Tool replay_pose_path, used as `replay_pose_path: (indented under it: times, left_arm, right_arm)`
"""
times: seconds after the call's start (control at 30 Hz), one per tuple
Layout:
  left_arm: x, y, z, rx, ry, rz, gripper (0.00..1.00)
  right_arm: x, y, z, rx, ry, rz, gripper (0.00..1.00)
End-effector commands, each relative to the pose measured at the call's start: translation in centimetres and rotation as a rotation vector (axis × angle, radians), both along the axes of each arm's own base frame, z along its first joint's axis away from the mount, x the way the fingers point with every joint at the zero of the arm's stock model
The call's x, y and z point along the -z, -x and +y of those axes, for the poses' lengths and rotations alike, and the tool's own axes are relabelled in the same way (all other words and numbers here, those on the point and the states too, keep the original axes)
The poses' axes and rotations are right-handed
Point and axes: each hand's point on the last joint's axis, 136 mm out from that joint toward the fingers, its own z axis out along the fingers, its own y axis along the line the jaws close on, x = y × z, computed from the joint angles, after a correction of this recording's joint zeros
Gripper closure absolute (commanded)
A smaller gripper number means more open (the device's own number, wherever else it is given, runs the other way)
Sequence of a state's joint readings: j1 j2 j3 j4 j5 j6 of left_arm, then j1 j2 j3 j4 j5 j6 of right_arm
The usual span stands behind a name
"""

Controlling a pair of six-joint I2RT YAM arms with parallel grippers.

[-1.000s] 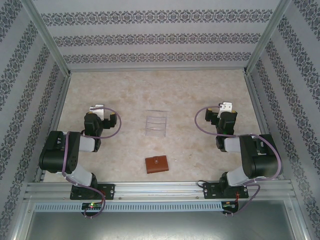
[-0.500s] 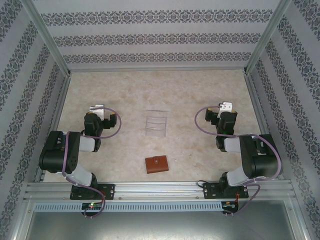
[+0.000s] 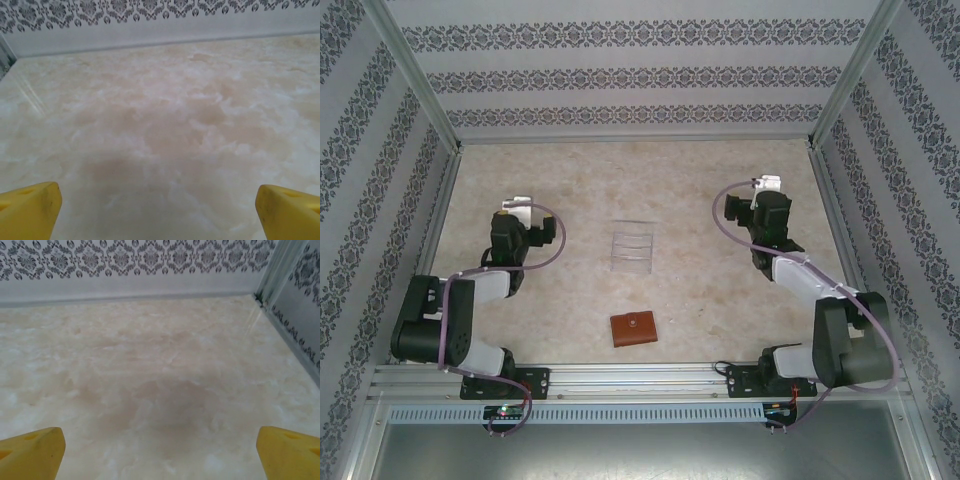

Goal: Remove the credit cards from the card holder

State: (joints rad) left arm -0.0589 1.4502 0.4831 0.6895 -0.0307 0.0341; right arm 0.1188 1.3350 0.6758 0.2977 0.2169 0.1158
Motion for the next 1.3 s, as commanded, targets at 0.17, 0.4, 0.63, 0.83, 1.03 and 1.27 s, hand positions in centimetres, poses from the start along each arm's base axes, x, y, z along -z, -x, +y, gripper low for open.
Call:
replay_pose_path:
  times: [0.17,0.4,0.63,0.83,1.03,1.27]
  left_arm:
    - [-1.8,0.1,-0.9,-0.088,0.024,0.133,0.00]
    - [-1.4,1.0,-3.1,-0.108,0.248,0.407,0.00]
    - [-1.9,3.6,-3.7,-0.119,0.274,0.608,0.02]
    - [-4.3,5.8,-2.7,-0.154,0.214,0.688,0.03]
    - [-5.9,6.8,-1.9,-0.146,0.151,0.704,0.01]
    - [-4.8,7.0,-1.1,-0.170,0.112,0.681,0.00]
  right_arm:
    - [2.5,2.2,5.9,-0.024,-0.308,0.343,0.08]
    - [3.5,3.3,11.7,-0.073,-0.346,0.523,0.17]
    - [4.7,3.8,16.7,-0.085,-0.385,0.638,0.28]
    - [5.0,4.1,19.7,-0.126,-0.355,0.670,0.44]
    - [6.1,4.4,22.2,-0.158,-0.333,0.708,0.57]
    - [7.7,4.1,24.2,-0.166,-0.302,0.747,0.62]
